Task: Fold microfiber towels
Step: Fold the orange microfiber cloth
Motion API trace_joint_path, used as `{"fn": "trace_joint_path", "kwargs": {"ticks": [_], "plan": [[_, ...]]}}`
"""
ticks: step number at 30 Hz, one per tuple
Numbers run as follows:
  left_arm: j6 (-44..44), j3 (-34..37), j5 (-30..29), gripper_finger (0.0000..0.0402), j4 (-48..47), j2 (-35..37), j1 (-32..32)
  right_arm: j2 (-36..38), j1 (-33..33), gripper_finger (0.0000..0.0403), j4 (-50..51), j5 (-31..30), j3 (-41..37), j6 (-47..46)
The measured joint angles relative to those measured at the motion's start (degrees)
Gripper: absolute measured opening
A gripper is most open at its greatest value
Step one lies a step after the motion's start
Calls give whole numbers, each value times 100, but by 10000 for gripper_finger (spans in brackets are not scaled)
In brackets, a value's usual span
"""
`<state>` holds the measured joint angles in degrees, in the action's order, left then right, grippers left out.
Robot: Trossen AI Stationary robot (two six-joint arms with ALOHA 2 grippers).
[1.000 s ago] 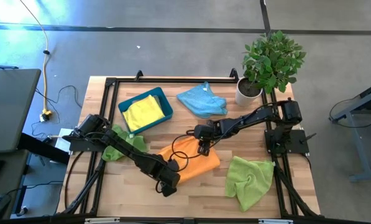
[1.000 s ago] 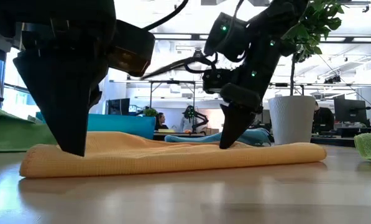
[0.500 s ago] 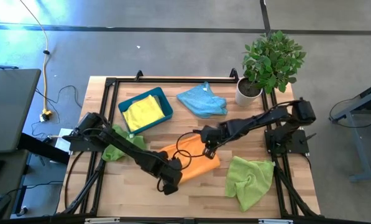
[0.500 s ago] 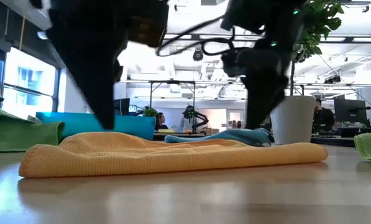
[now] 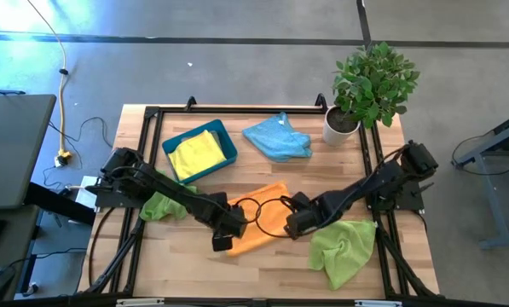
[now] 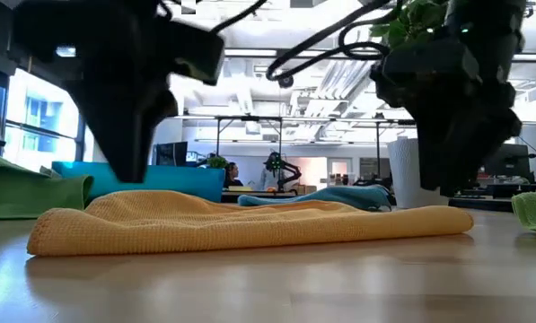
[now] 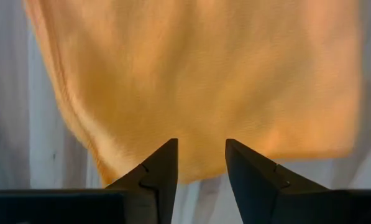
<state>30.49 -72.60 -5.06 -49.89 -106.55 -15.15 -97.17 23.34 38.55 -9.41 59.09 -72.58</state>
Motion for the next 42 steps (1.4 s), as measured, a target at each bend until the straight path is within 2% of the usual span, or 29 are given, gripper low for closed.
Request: {"fn": "trace_joint_path", "kwargs": {"ticks": [6,17,21,25,31,36,42], "plan": [[-73,330,64,115,35,-6,95,-228,71,206,-1,-157,0,-496],[219,740,189,110,561,-6,91,-641,110,203,-392,214,22,-473],[437,741,165,108,668,-6,89,-644,206,196,-452,151,18,-493],[617,741,179,104,678,-6,89,-640,261,162,-423,163,9,-500],[1117,720,277,98,819,15,89,-640,359,75,-249,111,9,-346],[1132,380,293,94,774,27,89,-635,375,9,-22,185,20,112],[985,-248,295,93,776,38,89,-570,307,14,620,247,13,680]]}}
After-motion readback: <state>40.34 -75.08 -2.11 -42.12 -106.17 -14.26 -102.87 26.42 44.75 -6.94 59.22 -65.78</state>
